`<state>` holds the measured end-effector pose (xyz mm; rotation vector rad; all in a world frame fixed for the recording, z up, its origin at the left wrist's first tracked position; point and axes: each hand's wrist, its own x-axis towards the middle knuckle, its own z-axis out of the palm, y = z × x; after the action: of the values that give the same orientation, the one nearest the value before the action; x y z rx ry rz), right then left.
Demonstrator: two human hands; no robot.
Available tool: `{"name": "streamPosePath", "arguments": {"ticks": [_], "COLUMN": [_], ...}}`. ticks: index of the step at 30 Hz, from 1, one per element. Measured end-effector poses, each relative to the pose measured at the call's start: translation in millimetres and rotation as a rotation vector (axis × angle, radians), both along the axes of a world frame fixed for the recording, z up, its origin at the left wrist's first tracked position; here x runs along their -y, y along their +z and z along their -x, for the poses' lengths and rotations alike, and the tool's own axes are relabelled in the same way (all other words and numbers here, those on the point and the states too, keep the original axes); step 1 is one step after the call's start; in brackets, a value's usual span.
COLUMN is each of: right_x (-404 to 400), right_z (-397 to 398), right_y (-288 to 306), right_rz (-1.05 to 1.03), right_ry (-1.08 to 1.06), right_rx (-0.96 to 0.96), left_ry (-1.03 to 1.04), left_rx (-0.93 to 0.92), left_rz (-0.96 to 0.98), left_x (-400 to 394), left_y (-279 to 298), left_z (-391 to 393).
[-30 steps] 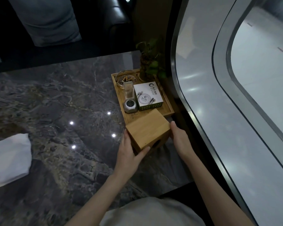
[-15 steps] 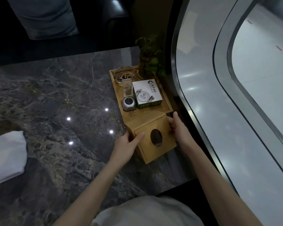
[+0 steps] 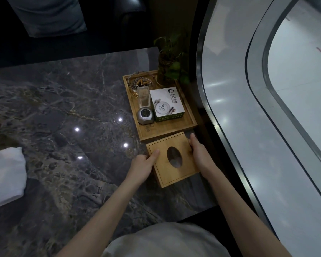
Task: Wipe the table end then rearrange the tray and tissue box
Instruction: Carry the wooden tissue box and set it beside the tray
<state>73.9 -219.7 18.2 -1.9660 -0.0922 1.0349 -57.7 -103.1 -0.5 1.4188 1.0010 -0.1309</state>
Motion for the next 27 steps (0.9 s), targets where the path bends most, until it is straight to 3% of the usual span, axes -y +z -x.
{"name": "streamPosePath", "arguments": {"ticks": [12,18,23,27], "right_x": [2.4,17.0,39.7,52.2], "right_z": [-0.6,17.7,45.7,63.0], "right_y": [-5.9,2.3,-7.1,-20.7], "right_rz": [-0.033,-0.067,0.065,0.185], "right_ry": [0.051,0.213,0.436,0.553], "right_rx": [0.059,0.372,0.799,0.884], "left_ry": [-0.06,-0.11,-0.39,-0.526], "left_rx": [0.039,0.104,0.05,0.013], "left_rz": [-0.03,-0.553,-0.9,-1.018], "left_x": [-0.3,10.5,28.7,33.0], "left_y": [5.0,0.9,2.0,-7.0], "left_z": [-1.3,5.8,22.7,29.3]}}
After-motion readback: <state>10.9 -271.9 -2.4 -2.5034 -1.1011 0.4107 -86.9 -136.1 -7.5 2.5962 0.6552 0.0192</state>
